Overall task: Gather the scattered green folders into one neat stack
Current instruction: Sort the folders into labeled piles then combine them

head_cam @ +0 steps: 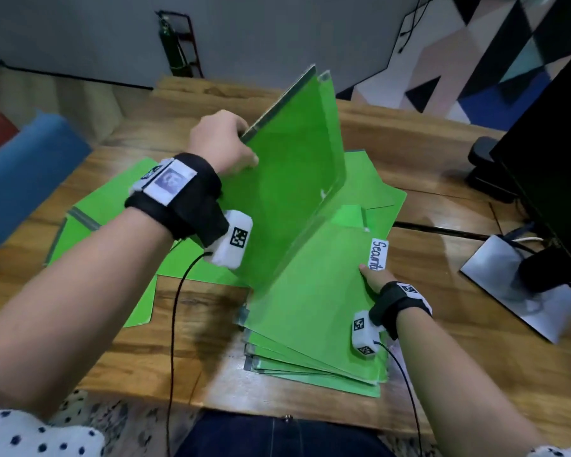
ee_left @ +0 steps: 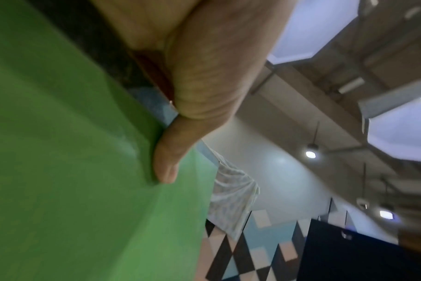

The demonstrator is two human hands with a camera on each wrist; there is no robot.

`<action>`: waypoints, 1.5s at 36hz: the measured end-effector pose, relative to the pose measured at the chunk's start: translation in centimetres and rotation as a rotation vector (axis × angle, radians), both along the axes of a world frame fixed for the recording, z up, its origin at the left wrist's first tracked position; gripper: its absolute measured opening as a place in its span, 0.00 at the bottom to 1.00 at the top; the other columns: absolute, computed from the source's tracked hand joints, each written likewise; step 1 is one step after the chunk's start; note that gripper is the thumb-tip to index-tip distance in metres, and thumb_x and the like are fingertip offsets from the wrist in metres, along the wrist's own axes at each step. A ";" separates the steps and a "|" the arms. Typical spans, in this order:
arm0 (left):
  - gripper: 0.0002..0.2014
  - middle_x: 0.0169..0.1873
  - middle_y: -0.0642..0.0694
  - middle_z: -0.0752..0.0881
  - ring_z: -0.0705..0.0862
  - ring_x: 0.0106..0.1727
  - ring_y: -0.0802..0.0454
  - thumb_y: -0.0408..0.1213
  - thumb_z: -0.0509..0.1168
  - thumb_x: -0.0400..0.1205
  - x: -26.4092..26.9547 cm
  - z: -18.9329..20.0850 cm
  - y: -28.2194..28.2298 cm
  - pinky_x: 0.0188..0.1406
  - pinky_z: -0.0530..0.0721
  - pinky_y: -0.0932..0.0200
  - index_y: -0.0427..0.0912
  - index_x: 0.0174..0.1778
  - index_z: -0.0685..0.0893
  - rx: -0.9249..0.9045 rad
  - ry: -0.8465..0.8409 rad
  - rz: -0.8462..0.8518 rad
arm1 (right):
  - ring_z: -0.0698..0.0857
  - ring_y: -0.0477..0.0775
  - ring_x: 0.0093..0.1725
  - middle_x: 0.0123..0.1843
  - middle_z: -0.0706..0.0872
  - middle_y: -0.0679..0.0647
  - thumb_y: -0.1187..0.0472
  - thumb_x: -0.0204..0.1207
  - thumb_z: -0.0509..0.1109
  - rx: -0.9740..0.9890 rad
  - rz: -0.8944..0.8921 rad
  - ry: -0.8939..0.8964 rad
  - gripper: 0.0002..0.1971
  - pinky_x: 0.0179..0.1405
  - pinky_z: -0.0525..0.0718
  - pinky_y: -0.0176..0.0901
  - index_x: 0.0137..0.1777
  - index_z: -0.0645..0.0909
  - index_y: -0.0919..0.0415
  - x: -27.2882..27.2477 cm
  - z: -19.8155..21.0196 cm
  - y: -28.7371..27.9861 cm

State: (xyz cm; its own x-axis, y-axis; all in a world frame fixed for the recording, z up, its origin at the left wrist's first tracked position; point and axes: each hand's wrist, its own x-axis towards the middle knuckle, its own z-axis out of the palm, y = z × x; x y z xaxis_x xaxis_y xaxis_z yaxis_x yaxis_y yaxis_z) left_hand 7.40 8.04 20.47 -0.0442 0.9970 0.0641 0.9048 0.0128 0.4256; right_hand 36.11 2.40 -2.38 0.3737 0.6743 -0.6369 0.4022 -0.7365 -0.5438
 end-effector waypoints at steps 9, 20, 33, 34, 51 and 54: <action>0.11 0.39 0.40 0.83 0.80 0.38 0.47 0.36 0.74 0.75 -0.4 -8.1 -2.9 0.42 0.81 0.55 0.37 0.48 0.80 -0.477 -0.384 0.019 | 0.53 0.62 0.83 0.84 0.51 0.64 0.36 0.82 0.32 0.106 -0.206 0.279 0.38 0.82 0.53 0.57 0.84 0.49 0.63 0.3 0.4 -0.3; 0.27 0.66 0.37 0.79 0.79 0.63 0.40 0.41 0.67 0.82 -0.8 -16.8 -6.3 0.62 0.78 0.49 0.34 0.74 0.70 -0.661 -0.221 0.097 | 0.52 0.63 0.84 0.85 0.49 0.63 0.33 0.80 0.31 0.076 -0.216 0.321 0.40 0.81 0.54 0.60 0.84 0.45 0.60 0.6 0.0 -0.4; 0.23 0.63 0.35 0.80 0.83 0.57 0.38 0.32 0.63 0.83 3.7 -20.4 -7.0 0.48 0.81 0.53 0.36 0.72 0.63 -0.626 -0.280 0.223 | 0.58 0.62 0.82 0.84 0.54 0.62 0.32 0.80 0.39 0.016 -0.136 0.255 0.40 0.81 0.58 0.58 0.84 0.51 0.60 0.3 0.1 -0.4; 0.23 0.62 0.35 0.80 0.83 0.57 0.38 0.32 0.62 0.84 3.8 -20.6 -7.2 0.46 0.80 0.54 0.36 0.73 0.63 -0.616 -0.280 0.233 | 0.58 0.62 0.82 0.84 0.54 0.62 0.32 0.80 0.40 0.017 -0.120 0.248 0.40 0.80 0.58 0.59 0.84 0.51 0.60 0.2 0.0 -0.3; 0.50 0.80 0.37 0.64 0.81 0.66 0.40 0.71 0.54 0.76 4.5 -21.3 -7.2 0.60 0.83 0.48 0.48 0.83 0.36 -0.809 -0.167 -0.038 | 0.64 0.66 0.79 0.83 0.59 0.64 0.41 0.70 0.74 -0.025 -0.112 -0.053 0.51 0.75 0.66 0.60 0.83 0.50 0.67 0.0 -1.4 0.2; 0.49 0.80 0.39 0.64 0.74 0.74 0.39 0.76 0.45 0.73 2.0 -20.0 -6.0 0.73 0.72 0.42 0.46 0.84 0.51 -0.837 -0.305 -0.064 | 0.66 0.67 0.78 0.82 0.61 0.64 0.42 0.70 0.74 -0.051 -0.122 -0.069 0.51 0.75 0.68 0.60 0.82 0.51 0.68 -0.3 -1.2 0.7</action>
